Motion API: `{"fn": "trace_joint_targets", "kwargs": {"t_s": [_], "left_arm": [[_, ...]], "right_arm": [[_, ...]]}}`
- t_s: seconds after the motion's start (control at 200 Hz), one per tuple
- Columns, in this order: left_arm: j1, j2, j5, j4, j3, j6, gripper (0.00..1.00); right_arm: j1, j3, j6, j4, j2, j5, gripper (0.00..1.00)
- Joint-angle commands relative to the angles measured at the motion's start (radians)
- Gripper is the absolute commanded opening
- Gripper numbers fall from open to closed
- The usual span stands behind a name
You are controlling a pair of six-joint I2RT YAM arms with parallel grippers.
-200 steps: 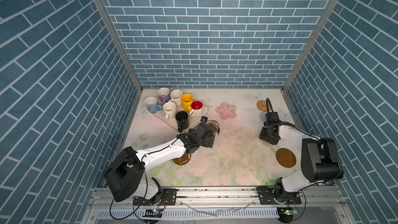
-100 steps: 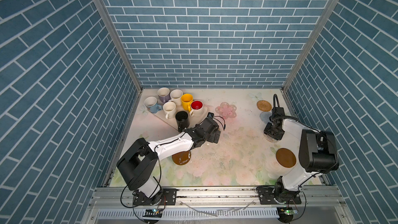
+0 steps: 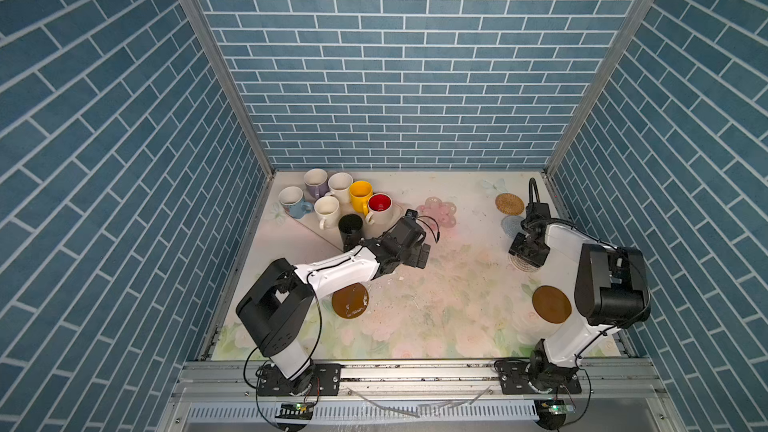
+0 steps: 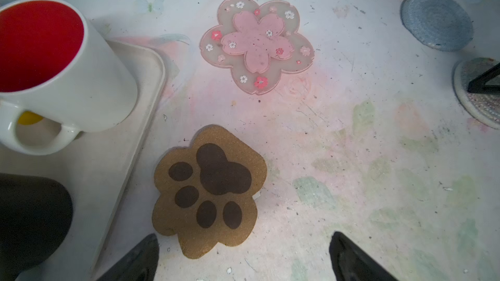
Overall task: Place cups on coasters
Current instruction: Move the coaster to the middle-right of the table, then move the coaster to the top-right of the table.
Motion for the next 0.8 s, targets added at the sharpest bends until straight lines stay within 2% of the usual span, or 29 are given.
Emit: {"fn": "trace_joint_targets", "kwargs": {"t_s": [0.0, 0.27, 0.435, 0.6, 0.79], "left_arm": [[0.006, -0.039, 0.01, -0.035, 0.018, 0.009, 0.99], [0.004, -0.165, -0.004, -0.125, 0.015, 0.001, 0.99], [0.006, -0.246, -0.019, -0.171, -0.016, -0.007, 0.99], [0.006, -0.309, -0.043, -0.232, -0.036, -0.019, 0.99], [0.015, -0.396, -0.028, -0.25, -0.088, -0.038, 0.99]], "right_arm": [[-0.006, 0.04, -0.014, -0.079, -0.051, 0.001, 0.62], [0.011, 0.084, -0.041, -0.147, -0.193, -0.033, 0.68], [0.044, 0.115, -0.038, -0.115, -0.228, -0.103, 0.66], [0.142, 0.22, -0.057, -0.093, -0.147, -0.136, 0.64], [0.259, 0.406, -0.068, -0.086, 0.035, -0.142, 0.62]]}}
